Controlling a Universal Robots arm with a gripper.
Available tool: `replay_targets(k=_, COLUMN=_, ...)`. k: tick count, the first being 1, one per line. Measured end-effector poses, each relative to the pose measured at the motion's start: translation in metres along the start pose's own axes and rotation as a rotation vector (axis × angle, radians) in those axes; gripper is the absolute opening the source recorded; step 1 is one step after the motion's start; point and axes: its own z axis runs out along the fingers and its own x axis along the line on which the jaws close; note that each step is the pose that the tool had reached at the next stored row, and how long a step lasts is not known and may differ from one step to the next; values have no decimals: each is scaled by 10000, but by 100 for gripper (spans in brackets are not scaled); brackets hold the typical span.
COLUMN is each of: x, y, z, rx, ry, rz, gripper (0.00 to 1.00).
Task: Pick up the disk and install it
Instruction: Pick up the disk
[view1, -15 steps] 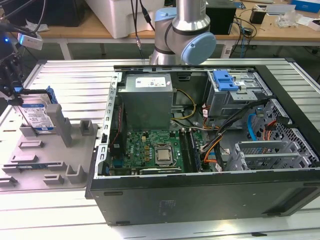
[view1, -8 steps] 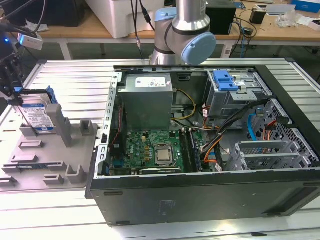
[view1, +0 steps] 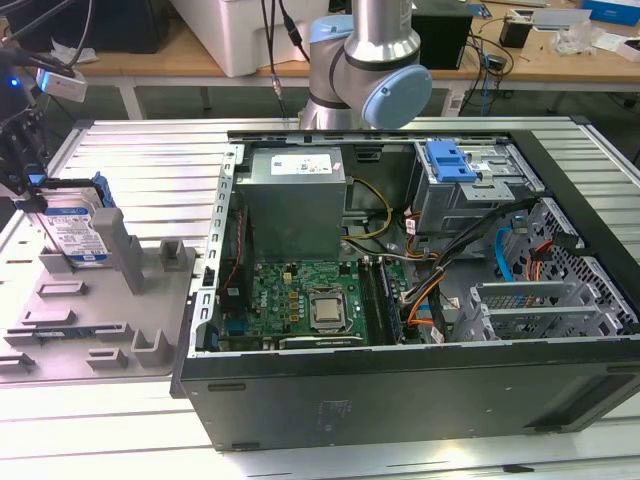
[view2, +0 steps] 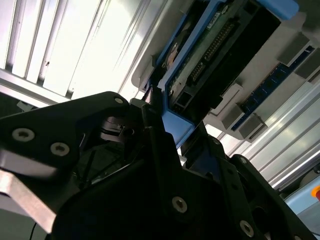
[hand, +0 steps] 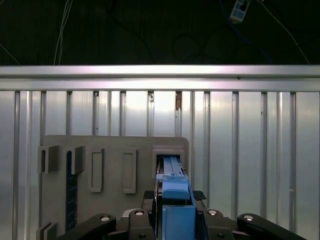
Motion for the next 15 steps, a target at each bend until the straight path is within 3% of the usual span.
replay_targets(k=15, x=2, y=1, z=-28, rx=1, ry=-1, rz=0, gripper=37)
